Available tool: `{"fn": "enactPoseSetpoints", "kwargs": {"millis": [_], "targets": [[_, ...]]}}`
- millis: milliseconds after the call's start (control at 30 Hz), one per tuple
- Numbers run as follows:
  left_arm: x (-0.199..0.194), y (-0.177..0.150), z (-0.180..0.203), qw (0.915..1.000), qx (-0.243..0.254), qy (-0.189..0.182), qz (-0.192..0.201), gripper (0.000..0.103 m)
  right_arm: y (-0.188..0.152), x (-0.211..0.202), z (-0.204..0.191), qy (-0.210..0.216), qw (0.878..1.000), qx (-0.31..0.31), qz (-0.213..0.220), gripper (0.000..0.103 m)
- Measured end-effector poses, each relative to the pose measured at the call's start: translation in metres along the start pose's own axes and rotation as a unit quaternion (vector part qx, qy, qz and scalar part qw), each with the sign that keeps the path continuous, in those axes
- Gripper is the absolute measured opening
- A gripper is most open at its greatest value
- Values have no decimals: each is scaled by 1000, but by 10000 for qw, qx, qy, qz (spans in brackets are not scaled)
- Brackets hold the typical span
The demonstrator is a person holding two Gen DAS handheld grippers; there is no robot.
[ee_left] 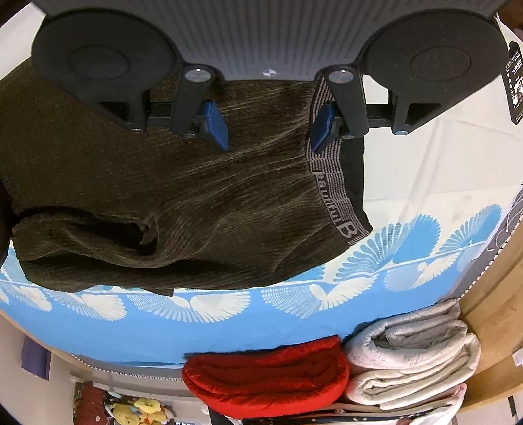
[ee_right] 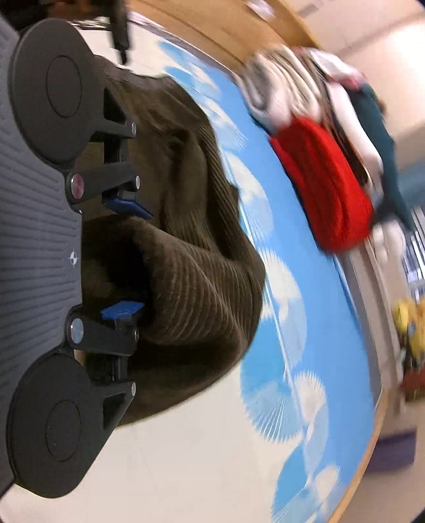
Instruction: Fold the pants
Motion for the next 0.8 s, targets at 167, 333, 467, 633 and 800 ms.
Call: {"fn": "enactPoseSetpoints", "kwargs": {"millis": [167,333,467,633,800], "targets": [[-3,2,6,10000,-54,-65,0,61,14,3,-4,-533,9973,44,505,31],[-3,2,13,10000,-12,-35,1,61,8,20,-78,-487,9820,-1590,900,12],[-1,3,10,10000,-33,-32,-44,61,-35,65,-150,137,9364,-3502,-174,17],[3,6,5,9999,-83,-84,-97,61,-36,78,-144,-86,9376,-3404,-704,29],[6,10,6,9998,-89,-144,-120,61,-4,37,-78,40,9851,-1717,-114,54]]}}
Point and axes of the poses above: each gripper's, at about its wrist camera, not at the fingertips, and x roughly the way its jaws point, z to its right, y to its top, the point moved 2 cm from there along x, roughly the way its jaws point, and after that the axes turned 14 degrees about -z, right-handed, at the moved point
